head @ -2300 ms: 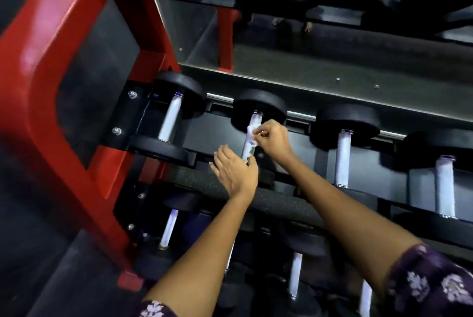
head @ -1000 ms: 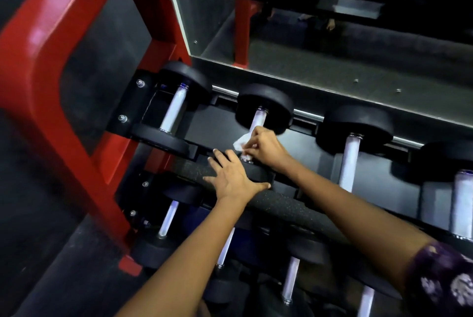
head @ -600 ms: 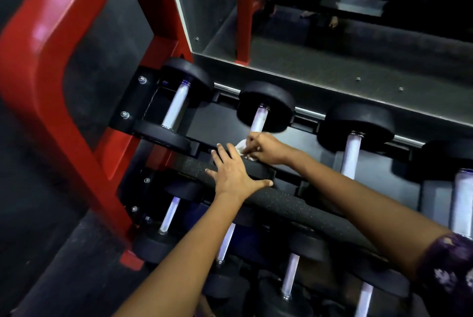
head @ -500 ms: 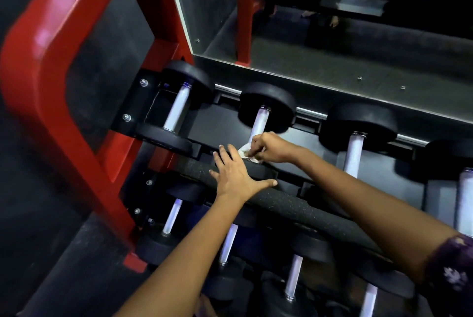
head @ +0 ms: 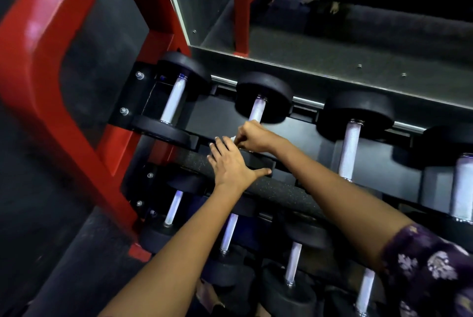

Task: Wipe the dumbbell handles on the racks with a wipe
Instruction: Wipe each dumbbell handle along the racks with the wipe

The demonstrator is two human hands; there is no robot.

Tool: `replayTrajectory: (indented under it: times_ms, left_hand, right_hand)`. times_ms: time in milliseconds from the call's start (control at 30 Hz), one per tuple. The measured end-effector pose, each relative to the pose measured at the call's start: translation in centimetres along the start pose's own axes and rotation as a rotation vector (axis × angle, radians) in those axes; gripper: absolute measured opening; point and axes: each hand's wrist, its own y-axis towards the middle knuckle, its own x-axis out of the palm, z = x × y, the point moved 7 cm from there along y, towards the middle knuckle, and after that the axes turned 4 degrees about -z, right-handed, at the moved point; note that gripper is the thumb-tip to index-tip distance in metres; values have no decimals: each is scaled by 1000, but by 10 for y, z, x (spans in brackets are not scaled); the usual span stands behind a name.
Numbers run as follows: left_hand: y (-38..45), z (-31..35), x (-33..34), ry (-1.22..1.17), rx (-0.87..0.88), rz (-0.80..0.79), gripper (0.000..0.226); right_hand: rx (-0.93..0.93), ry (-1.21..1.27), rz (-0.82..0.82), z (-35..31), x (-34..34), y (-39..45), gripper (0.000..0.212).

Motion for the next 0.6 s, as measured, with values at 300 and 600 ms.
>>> replayTrajectory:
  times_ms: [300, 600]
  left_hand:
    - [5, 0, 5, -16, 39, 50, 121]
    - [5, -2, 8, -64, 277, 164, 91]
  right_hand:
    - [126, -4, 339, 26, -28, -6, 18]
    - [186, 205, 498, 46, -26, -19, 14]
